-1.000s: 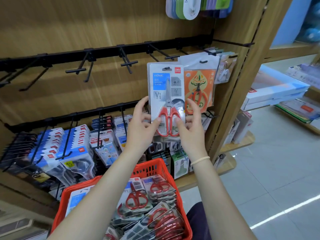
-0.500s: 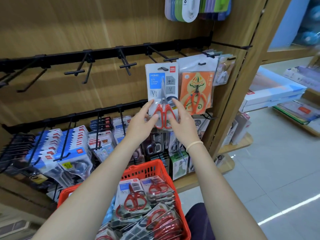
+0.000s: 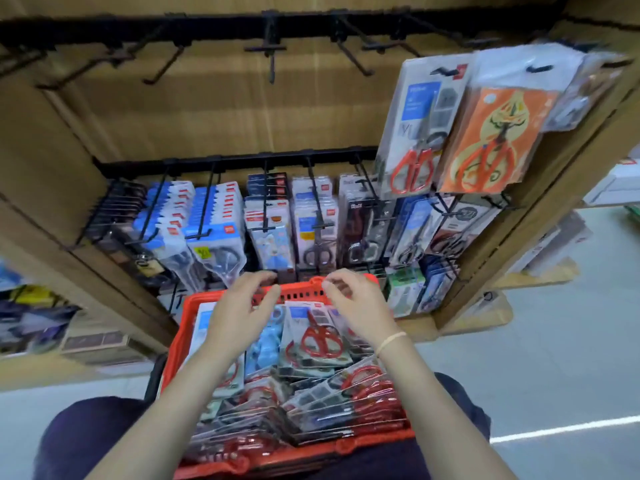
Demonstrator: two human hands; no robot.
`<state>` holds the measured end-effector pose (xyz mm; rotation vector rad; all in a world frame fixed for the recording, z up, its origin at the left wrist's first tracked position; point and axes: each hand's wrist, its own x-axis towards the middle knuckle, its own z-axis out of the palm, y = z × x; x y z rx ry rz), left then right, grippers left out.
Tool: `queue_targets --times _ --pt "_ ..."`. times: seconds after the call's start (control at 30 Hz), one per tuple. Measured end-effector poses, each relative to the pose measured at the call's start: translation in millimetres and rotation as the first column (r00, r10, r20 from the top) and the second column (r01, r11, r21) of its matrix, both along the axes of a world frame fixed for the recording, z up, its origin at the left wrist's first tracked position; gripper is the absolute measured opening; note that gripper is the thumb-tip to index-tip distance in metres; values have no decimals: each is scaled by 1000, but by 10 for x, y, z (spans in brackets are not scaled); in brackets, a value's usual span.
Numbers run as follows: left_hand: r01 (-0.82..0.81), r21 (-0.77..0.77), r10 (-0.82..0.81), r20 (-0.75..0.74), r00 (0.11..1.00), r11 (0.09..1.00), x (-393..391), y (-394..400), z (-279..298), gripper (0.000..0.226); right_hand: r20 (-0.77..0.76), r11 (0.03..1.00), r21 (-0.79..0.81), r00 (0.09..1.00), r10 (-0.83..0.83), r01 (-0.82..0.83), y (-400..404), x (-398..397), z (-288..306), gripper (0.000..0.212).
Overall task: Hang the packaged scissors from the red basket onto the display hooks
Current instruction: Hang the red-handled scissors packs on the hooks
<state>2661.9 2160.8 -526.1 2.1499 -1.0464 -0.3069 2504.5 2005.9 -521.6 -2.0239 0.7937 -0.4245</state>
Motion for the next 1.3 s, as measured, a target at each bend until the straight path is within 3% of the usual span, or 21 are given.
queue_targets --times 0.1,0.23,0.3,0.43,0.6,0.7,0.83,0.93,1.0,1.1,1.3 --pt "-92 215 86 41 995 972 159 657 -401 54 -119 986 55 979 166 -160 414 275 -270 16" --pt "-159 323 154 41 987 933 258 1215 -826 67 -262 949 115 913 313 -292 816 649 -528 25" --pt "-179 306 203 -47 978 935 244 1344 -890 69 -336 929 145 867 369 -340 977 790 -604 31" --pt "-290 239 358 -332 873 927 257 1415 -910 71 -511 912 116 764 394 -393 1210 946 -708 56" --pt "-314 162 353 -453 819 936 328 1436 -914 76 -598 924 70 726 341 -376 1369 991 -738 72" --pt "-346 86 338 -522 783 934 345 1457 -887 79 -540 937 95 773 332 -337 1348 959 -802 73" --pt "-423 18 344 -615 709 906 432 1461 -780 70 -322 935 236 886 334 -266 1359 897 -773 71" --pt "-405 -23 225 -803 552 914 448 1497 -681 62 -158 917 315 939 306 -246 1400 853 -703 70" --pt "-401 -100 94 -895 435 910 394 1520 -594 45 -71 898 387 964 256 -210 1420 823 -645 70" --pt "-422 -196 -36 -933 358 885 260 1477 -451 50 24 842 523 990 141 -132 1444 770 -527 64" --pt "-417 -246 -123 -946 301 875 3 1285 -355 61 89 861 498 994 65 -101 1331 487 -326 13"
